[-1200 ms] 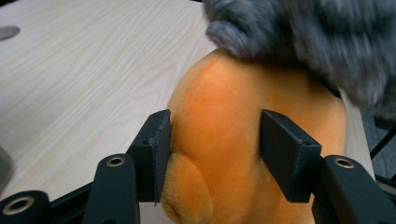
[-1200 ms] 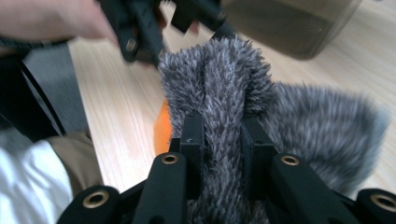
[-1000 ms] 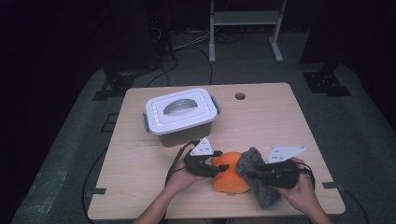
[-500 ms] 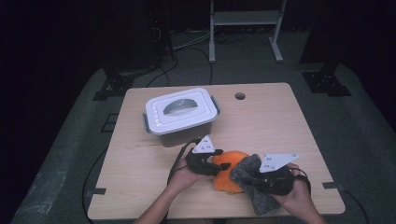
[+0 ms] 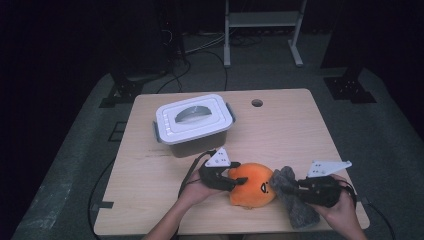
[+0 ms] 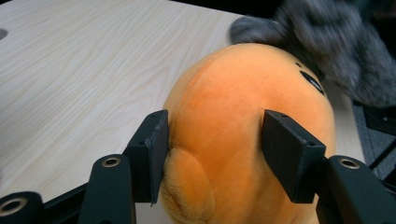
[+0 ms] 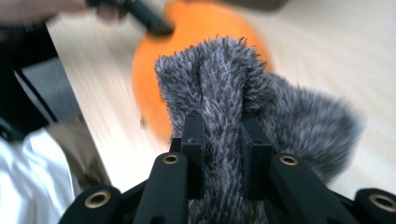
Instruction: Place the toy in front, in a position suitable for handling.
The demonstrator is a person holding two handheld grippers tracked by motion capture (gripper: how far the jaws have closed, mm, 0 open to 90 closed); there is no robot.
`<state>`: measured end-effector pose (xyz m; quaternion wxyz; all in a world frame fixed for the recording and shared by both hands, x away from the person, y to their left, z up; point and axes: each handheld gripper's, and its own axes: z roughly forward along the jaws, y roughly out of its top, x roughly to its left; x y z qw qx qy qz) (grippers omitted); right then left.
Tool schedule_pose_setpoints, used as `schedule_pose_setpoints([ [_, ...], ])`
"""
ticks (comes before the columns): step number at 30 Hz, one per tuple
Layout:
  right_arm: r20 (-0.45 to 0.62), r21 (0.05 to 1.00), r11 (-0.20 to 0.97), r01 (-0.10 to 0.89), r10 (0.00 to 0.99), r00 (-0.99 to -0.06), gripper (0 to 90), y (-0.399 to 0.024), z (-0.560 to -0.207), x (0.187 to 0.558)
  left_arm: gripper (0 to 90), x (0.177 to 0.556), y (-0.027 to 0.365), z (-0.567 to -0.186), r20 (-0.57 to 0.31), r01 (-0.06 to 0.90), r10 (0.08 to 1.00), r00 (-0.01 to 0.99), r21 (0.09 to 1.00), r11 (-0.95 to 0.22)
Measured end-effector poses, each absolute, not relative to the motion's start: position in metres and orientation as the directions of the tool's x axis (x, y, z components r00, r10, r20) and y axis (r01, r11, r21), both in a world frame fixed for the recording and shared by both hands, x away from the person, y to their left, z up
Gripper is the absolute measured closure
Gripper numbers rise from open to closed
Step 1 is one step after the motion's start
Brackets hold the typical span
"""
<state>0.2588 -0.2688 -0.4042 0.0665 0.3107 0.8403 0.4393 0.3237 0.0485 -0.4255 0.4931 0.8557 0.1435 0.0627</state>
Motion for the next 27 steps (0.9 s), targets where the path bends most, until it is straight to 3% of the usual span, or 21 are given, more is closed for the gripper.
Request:
schedule_pose_setpoints([
  [4,0.182,0.799,0.396,0.453,0.559,-0.809,74.5,-0.260,-0.394,0.273,41.3,0.321,0.051,-0.425,-0.023,0.169,0.293,0.956,0.858,-0.484],
  [8,0.208,0.777,0.416,0.473,0.540,-0.816,74.2,-0.252,-0.405,0.275,41.1,0.321,0.058,-0.427,-0.045,0.182,0.282,0.958,0.858,-0.481],
  [17,0.265,0.718,0.412,0.561,0.583,-0.768,73.7,-0.279,-0.431,0.261,39.8,0.318,0.059,-0.426,-0.033,0.163,0.264,0.964,0.858,-0.488],
  [27,0.227,0.793,0.386,0.471,0.530,-0.817,73.7,-0.252,-0.388,0.280,39.6,0.312,0.060,-0.426,-0.010,0.119,0.215,0.976,0.859,-0.498],
])
